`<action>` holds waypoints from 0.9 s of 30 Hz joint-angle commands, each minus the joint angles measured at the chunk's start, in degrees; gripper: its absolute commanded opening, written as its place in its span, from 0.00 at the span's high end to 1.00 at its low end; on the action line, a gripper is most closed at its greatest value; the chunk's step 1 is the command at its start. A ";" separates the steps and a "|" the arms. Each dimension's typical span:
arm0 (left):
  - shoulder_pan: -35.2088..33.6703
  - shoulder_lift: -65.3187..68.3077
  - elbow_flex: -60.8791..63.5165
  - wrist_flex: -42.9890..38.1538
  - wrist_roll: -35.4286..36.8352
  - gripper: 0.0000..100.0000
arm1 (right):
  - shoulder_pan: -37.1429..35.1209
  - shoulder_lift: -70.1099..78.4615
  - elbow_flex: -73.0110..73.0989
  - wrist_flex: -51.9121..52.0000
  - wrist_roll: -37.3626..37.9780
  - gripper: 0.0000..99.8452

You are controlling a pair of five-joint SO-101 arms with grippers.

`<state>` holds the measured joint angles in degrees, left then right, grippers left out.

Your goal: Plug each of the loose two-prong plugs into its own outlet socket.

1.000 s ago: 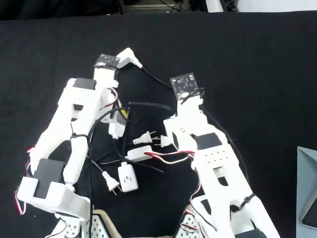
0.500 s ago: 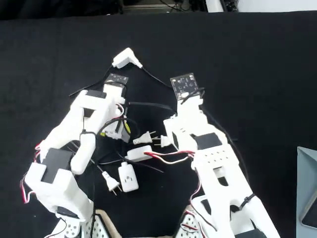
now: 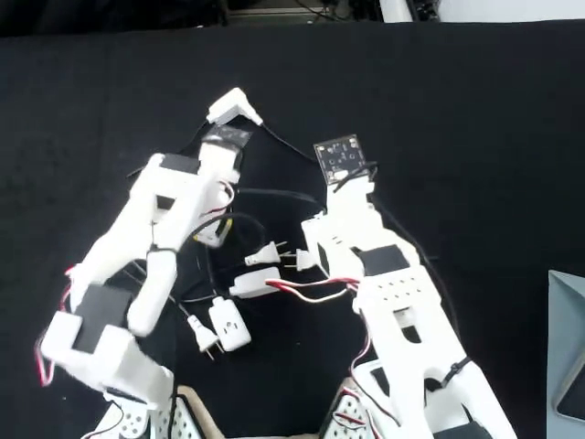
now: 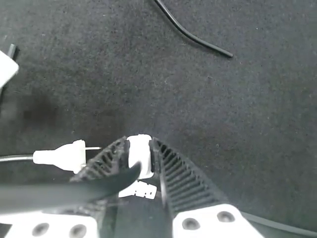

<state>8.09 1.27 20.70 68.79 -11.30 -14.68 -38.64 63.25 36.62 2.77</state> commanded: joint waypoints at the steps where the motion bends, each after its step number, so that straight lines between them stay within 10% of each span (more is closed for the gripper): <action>1: -0.84 -9.85 -2.77 4.31 -2.99 0.97 | 0.53 -0.22 -2.77 -1.14 0.35 0.99; 27: -24.84 -17.05 -18.42 8.62 -55.21 0.97 | 0.44 -0.04 -2.68 -1.14 0.35 0.99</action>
<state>-14.59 -13.76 3.38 81.45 -60.44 -14.68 -38.55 63.25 36.62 2.77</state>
